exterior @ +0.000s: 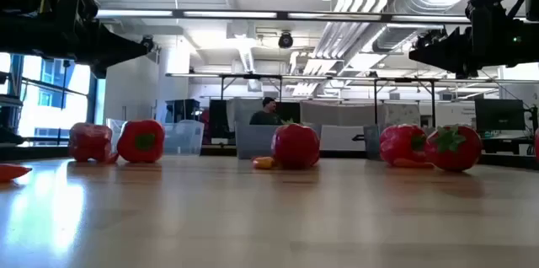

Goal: Sort produce into baskets

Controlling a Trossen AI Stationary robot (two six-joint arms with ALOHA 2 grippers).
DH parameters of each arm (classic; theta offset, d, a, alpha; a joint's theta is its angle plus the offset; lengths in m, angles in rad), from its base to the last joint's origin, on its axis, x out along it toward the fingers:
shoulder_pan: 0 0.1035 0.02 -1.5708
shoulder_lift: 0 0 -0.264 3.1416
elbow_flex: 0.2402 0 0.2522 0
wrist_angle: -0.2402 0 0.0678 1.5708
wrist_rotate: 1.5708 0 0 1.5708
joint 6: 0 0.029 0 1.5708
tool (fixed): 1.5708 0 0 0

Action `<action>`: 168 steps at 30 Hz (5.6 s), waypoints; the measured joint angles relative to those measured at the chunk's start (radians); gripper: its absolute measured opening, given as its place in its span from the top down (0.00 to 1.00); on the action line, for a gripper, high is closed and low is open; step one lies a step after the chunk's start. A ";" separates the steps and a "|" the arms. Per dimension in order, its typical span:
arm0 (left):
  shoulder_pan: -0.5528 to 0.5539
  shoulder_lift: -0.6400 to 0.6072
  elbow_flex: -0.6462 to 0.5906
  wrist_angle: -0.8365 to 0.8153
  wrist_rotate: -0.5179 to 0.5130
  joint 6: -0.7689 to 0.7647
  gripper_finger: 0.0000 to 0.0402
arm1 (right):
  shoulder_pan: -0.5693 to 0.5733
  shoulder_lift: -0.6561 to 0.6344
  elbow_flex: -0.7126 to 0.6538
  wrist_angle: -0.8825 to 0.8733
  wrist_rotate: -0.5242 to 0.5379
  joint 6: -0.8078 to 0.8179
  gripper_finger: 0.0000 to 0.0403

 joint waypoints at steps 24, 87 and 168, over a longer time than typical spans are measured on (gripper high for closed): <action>0.000 0.000 0.000 0.000 0.000 0.000 1.00 | 0.000 0.000 0.000 0.000 0.000 0.000 1.00; -0.002 0.829 0.195 0.278 0.129 0.073 1.00 | 0.000 0.000 0.000 0.000 0.000 0.000 1.00; -0.086 1.812 0.840 0.112 0.108 0.254 0.65 | 0.000 0.000 0.000 0.000 0.000 0.000 1.00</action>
